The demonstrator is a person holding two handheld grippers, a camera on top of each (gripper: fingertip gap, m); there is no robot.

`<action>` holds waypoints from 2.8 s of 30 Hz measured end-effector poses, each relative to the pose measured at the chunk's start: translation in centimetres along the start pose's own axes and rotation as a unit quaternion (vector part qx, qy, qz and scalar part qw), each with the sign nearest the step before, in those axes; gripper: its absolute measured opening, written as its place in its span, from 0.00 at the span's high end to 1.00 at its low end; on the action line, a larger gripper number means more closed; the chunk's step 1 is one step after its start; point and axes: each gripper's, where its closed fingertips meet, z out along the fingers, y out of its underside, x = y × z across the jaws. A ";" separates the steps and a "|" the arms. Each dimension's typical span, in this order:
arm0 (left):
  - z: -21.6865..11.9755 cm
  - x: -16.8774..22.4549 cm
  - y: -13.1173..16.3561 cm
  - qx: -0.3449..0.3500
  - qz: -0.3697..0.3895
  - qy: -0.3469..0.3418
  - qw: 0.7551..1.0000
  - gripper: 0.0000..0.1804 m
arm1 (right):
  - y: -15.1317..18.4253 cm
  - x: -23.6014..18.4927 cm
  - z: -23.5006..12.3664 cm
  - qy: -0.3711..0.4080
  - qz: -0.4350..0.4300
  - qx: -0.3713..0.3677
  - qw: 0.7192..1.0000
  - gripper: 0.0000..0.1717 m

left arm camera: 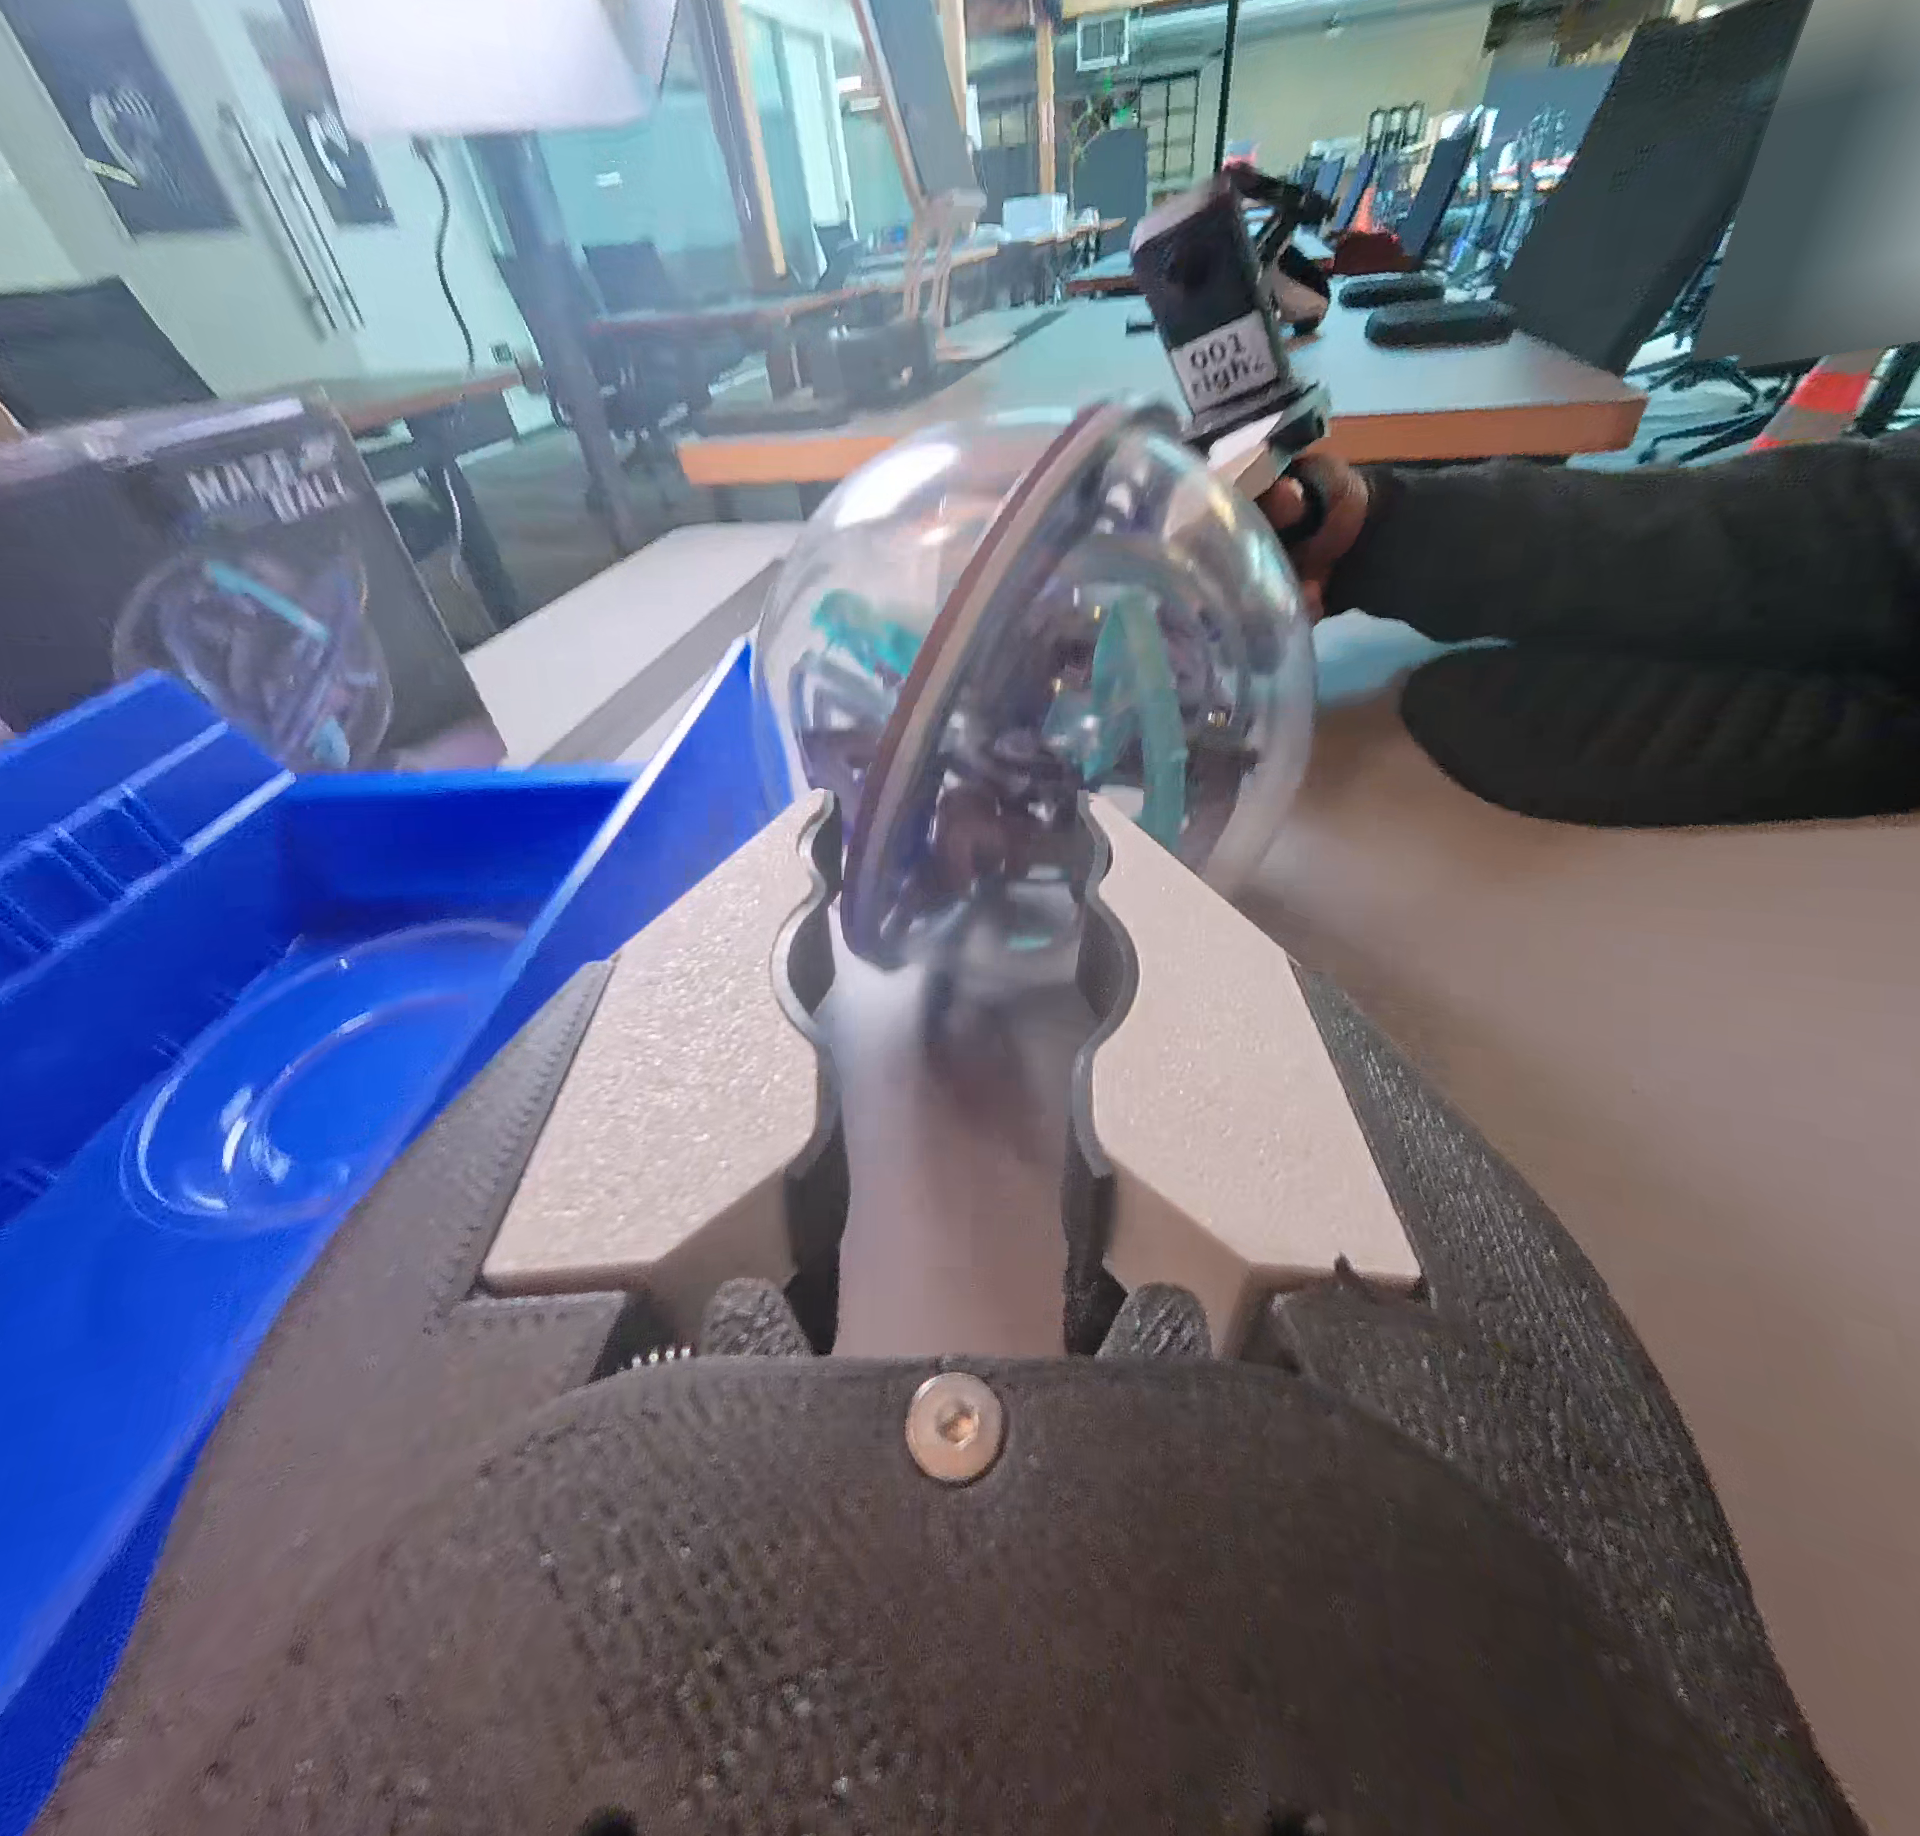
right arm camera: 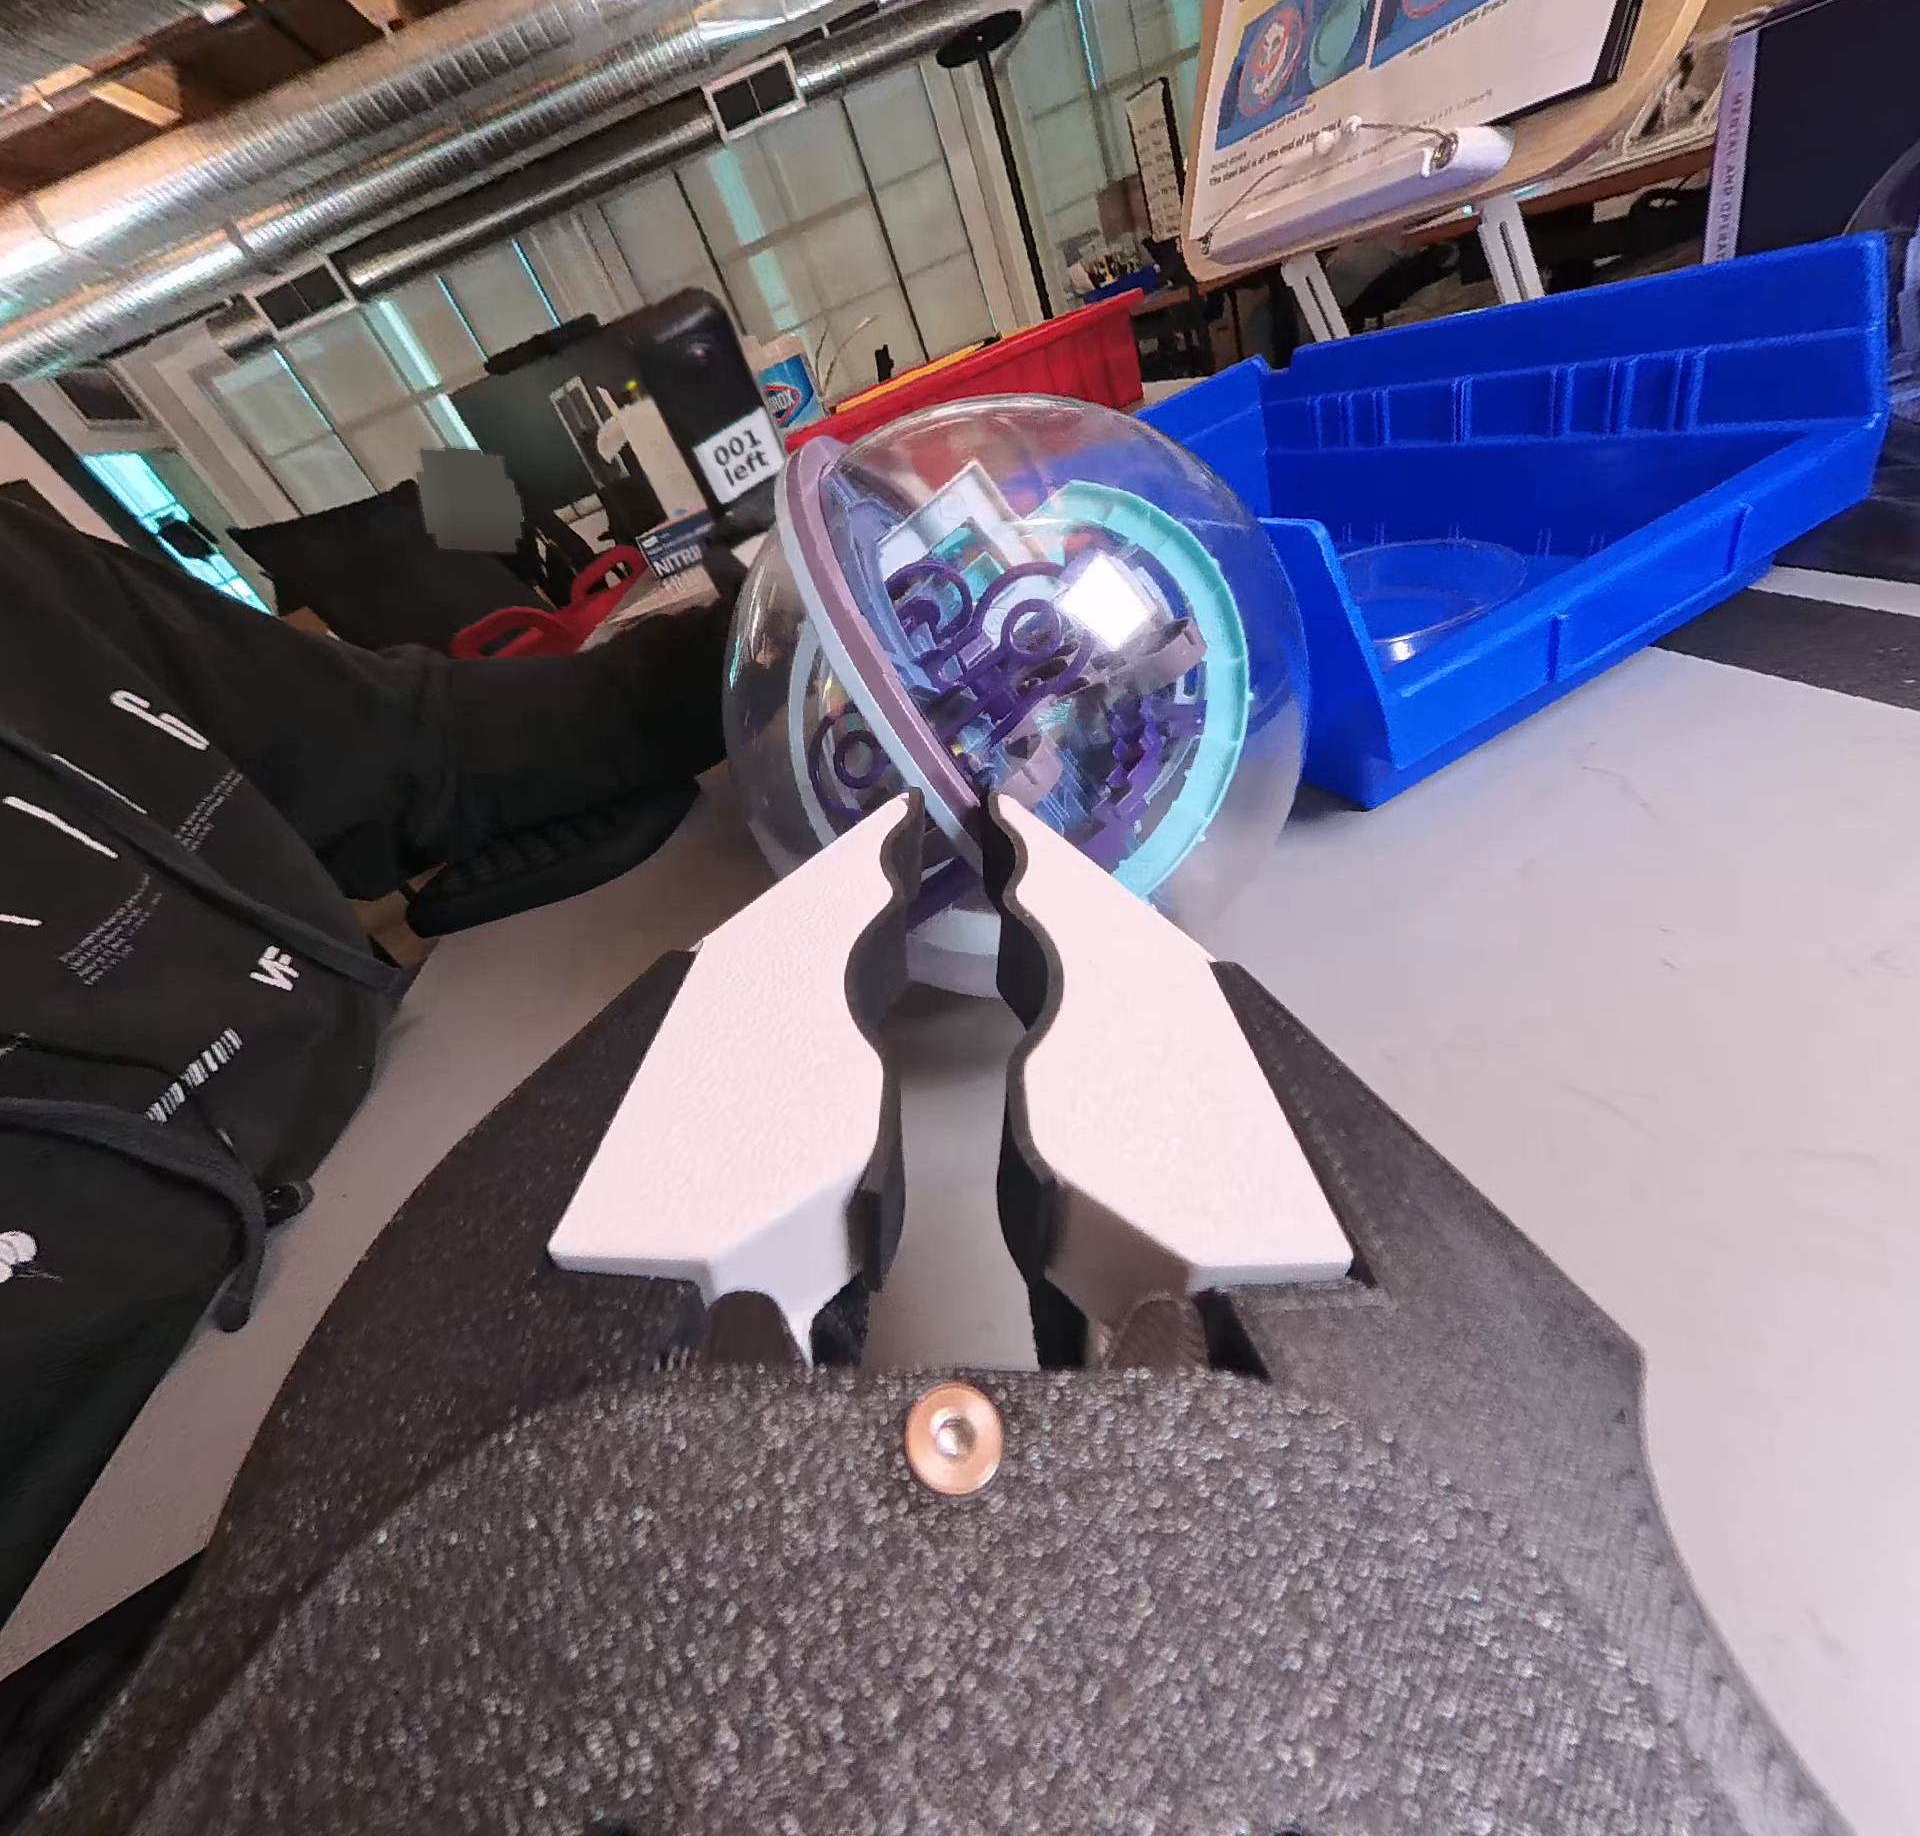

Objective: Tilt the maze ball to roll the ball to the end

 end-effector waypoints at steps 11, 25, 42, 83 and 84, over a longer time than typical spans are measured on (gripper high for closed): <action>2.3 0.5 2.1 -0.029 -0.014 0.044 0.999 0.81 | 0.8 0.9 -0.3 0.032 -0.019 -0.020 0.999 1.00; 2.9 0.9 0.9 -0.010 -0.012 0.029 0.999 0.81 | -0.4 0.6 -1.2 0.153 -0.146 -0.102 0.972 0.75; 3.7 1.7 -0.2 0.004 -0.004 0.027 1.000 0.84 | 0.6 0.4 -0.3 0.280 -0.348 -0.198 0.872 0.97; -4.3 2.8 -1.4 -0.008 -0.010 0.044 0.999 0.96 | 1.3 -2.6 4.7 -0.002 -0.123 -0.110 0.986 0.96; -4.7 2.8 -1.5 -0.004 -0.009 0.040 0.999 0.96 | 1.5 -2.8 5.1 -0.005 -0.129 -0.114 0.985 0.96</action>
